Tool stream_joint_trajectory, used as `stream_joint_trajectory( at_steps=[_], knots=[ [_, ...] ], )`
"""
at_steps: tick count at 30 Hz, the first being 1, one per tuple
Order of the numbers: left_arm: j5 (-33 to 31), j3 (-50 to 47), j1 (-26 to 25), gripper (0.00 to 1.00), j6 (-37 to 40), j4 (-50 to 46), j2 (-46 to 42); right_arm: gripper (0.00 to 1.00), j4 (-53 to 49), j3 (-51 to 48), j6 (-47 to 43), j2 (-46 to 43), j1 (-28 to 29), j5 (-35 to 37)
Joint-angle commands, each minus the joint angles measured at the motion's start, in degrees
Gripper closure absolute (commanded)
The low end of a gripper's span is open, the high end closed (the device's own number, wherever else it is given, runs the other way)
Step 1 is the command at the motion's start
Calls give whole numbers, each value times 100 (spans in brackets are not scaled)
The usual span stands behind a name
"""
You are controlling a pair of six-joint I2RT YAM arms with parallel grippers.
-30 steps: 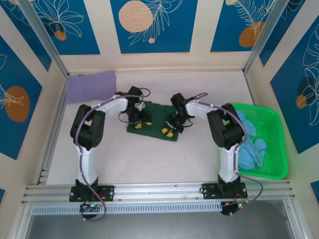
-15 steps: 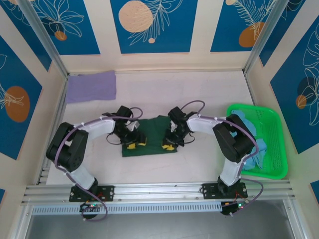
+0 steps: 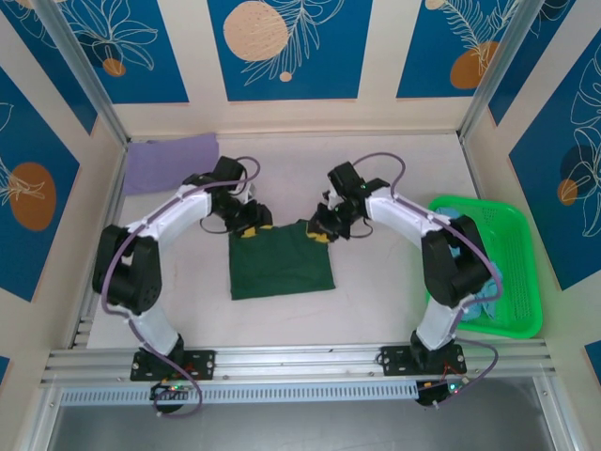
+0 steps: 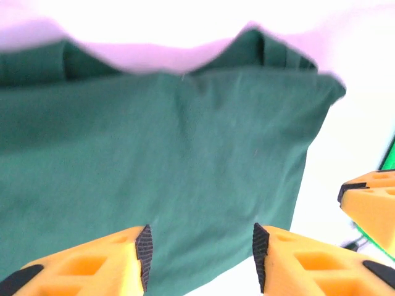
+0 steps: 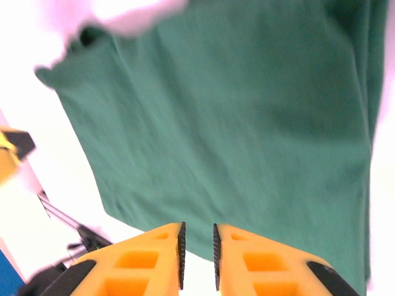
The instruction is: Fold and stack the t-shirts
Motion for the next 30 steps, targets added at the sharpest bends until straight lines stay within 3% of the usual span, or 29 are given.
stream_joint_trajectory(
  at_steps=[1,11,15,20,22,27,30],
  knots=[
    [-263,259,47,57,0,9,544,81,-476,809,-93,868,-4,-51],
    [-1106,-464,819,60,-15,473,905,83,-1025,2216,-90,2671,-642,-18],
    [-1155,-782,1032,63,-50,660,863,82,-979,2212,-41,2842,-806,-192],
    [-977,-596,1116,63,-158,615,777,71,-889,2111,-59,2633,-899,-411],
    [-943,-427,1140,54,-136,495,583,68,-873,2122,17,2481,-947,-472],
    [-767,-144,1334,19,57,136,-71,59,-776,2235,133,1922,-982,-787],
    [-672,-221,1384,15,488,-87,-339,52,-810,2285,10,1484,-936,-990]
  ],
)
